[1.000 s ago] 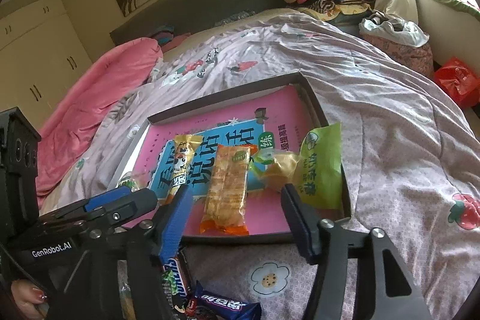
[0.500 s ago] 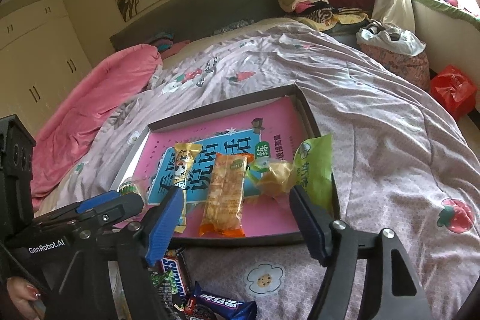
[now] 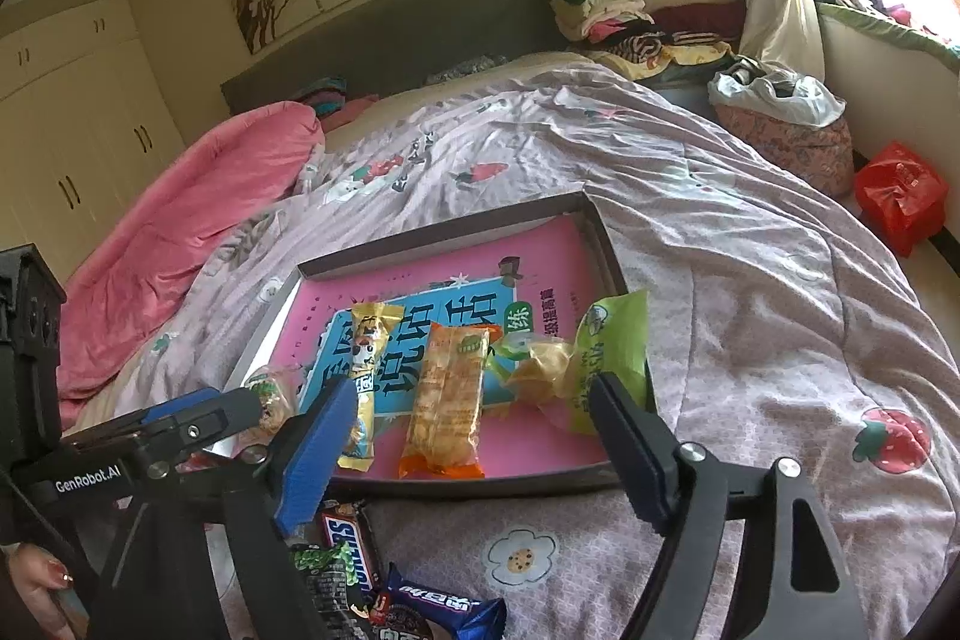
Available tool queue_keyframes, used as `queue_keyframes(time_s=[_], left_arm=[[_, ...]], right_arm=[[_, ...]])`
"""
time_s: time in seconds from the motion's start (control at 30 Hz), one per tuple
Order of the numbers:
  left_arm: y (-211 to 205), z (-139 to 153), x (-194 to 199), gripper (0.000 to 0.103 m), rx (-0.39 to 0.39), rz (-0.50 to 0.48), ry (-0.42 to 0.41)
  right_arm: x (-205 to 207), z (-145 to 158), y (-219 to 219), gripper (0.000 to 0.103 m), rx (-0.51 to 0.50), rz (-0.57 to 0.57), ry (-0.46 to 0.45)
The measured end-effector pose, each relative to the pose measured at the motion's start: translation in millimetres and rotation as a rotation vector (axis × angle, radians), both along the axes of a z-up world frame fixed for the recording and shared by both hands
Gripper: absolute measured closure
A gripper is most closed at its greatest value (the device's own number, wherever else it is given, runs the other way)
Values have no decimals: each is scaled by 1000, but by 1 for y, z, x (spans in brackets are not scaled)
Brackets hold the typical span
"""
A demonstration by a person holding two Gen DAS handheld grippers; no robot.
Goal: Organize snacks
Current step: 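Raise both open tools away from the tray, then move both open tools toward the snack pile beside the tray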
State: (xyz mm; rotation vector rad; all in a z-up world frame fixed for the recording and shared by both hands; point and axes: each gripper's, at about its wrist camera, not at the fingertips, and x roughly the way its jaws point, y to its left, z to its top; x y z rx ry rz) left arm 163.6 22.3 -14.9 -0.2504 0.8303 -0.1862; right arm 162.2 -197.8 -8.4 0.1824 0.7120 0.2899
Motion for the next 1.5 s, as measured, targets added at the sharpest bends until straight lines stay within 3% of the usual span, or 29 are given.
queue_keyframes(time_s=[0.83, 1.5], left_arm=[[18, 16, -21, 24, 15, 58, -28], [22, 13, -47, 24, 34, 64, -12]], right_arm=[[-18, 11, 10, 15, -15, 57, -6], [-33, 13, 17, 14, -22, 101, -2]])
